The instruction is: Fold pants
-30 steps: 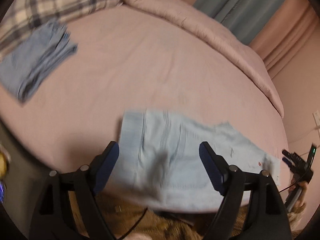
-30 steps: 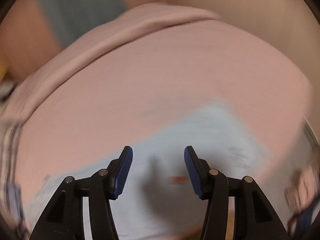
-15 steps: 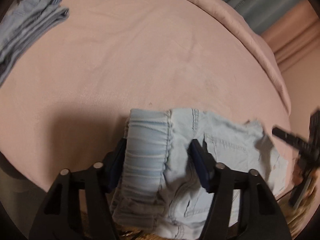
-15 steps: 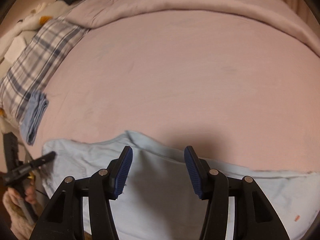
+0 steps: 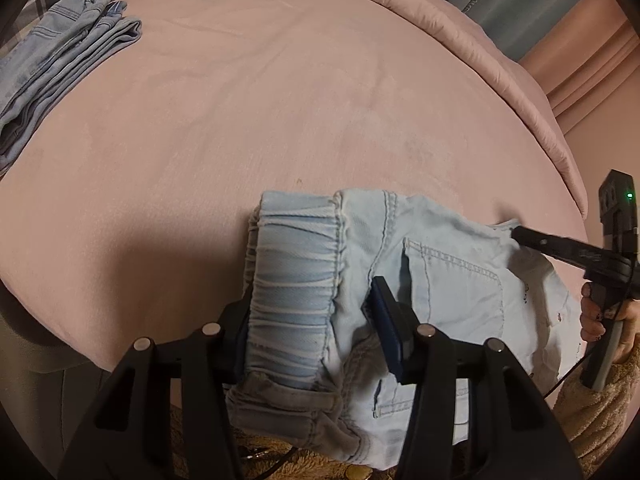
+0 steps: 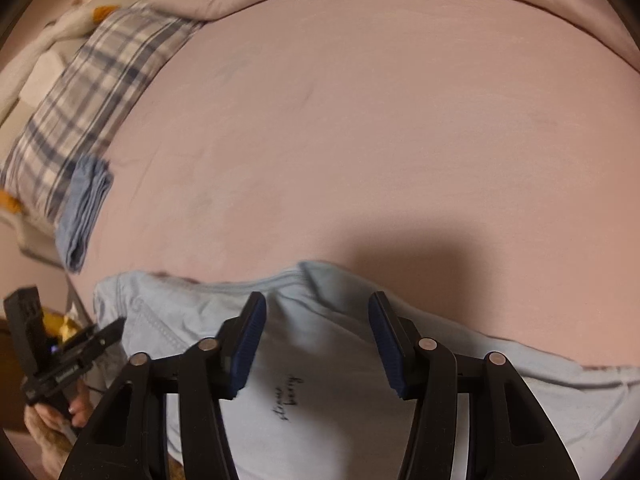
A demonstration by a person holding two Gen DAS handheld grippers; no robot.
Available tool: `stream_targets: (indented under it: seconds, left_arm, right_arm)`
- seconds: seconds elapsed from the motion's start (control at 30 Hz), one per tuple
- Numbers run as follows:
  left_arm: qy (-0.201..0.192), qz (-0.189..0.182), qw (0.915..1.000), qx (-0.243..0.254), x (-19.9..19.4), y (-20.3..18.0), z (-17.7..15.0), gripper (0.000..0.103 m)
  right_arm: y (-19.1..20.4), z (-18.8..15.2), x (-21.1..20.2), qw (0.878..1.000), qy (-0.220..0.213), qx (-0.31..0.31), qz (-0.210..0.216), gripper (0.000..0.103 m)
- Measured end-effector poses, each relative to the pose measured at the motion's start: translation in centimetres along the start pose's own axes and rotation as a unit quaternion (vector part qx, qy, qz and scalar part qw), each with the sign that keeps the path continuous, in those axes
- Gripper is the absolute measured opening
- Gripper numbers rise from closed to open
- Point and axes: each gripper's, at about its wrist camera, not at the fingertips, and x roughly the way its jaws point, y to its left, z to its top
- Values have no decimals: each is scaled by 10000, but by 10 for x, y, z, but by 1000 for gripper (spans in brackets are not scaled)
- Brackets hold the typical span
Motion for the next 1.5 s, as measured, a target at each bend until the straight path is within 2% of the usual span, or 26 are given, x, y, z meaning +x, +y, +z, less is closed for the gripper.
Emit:
stream_targets:
  seconds: [0.03,0.07,0.2,0.27,0.47,0.6,0.67,0.73,0.77,0.8,0.83,0.97,1.07,1.23,1.33,1.4,1.5]
  left_arm:
    - [3,0,10000,1,0,0,0,52]
    - [0,-8,10000,-12,0,1,0,52]
    - [-21,26,10000,3,1,-2,-1,52]
    - [-19,53,10000,17,1,-3,0,52]
    - [-57,155,9998,61,1,-7,2,53]
    - [-171,255,9995,46,-12,-16,6,53]
    - [-399,272,9988,101,-25,-24,7,57]
    - [-693,230,9971,208,-43,-34,8,74]
    - [-768,173,9966,241,-48,-39,8,74]
    - [-808,85,9963,271,-52,-45,7,74]
    - [-820,42,9962,306,-53,-50,6,73]
    - [-808,150,9946,641,-43,-71,-5,71]
    - [-912,388,9921,775,-43,-76,-10,70]
    - [-985,629,9926,338,-53,-49,5,70]
    - [-1215,519,9910,229,-74,-47,8,73]
    - [-1348,377,9900,173,-87,-51,9,78]
    - [-1239,-73,9918,290,-91,-68,6,80]
  right_arm:
    - [1,-1,2,10000,27,-48,-9,12]
    - [3,-1,5,10000,69,-35,36,9]
    - [4,3,-9,9994,-356,-34,-34,7]
    - [1,6,-9,9993,-381,10,-11,6]
    - [0,6,33,9985,-241,-14,-490,6]
    - [12,8,26,9956,-381,-226,-820,6]
    - [11,8,15,9953,-442,-177,-840,7]
    - [9,5,-4,9928,-692,-77,-974,22]
    - [5,2,-11,9915,-795,-41,-1027,29]
    - [1,-3,-23,9899,-947,28,-1052,40]
    - [-2,-8,-29,9893,-1043,100,-1018,41]
    - [-33,-39,-51,9888,-1130,535,-814,41]
    - [-59,-69,-52,9853,-1028,970,-964,41]
    - [-107,-107,-52,9725,-902,1781,-1200,41]
    - [-138,-135,-64,9586,-1118,2318,-1217,41]
    - [-153,-150,-75,9465,-1244,2629,-1399,41]
    - [-174,-169,-89,9303,-1343,3004,-1617,41]
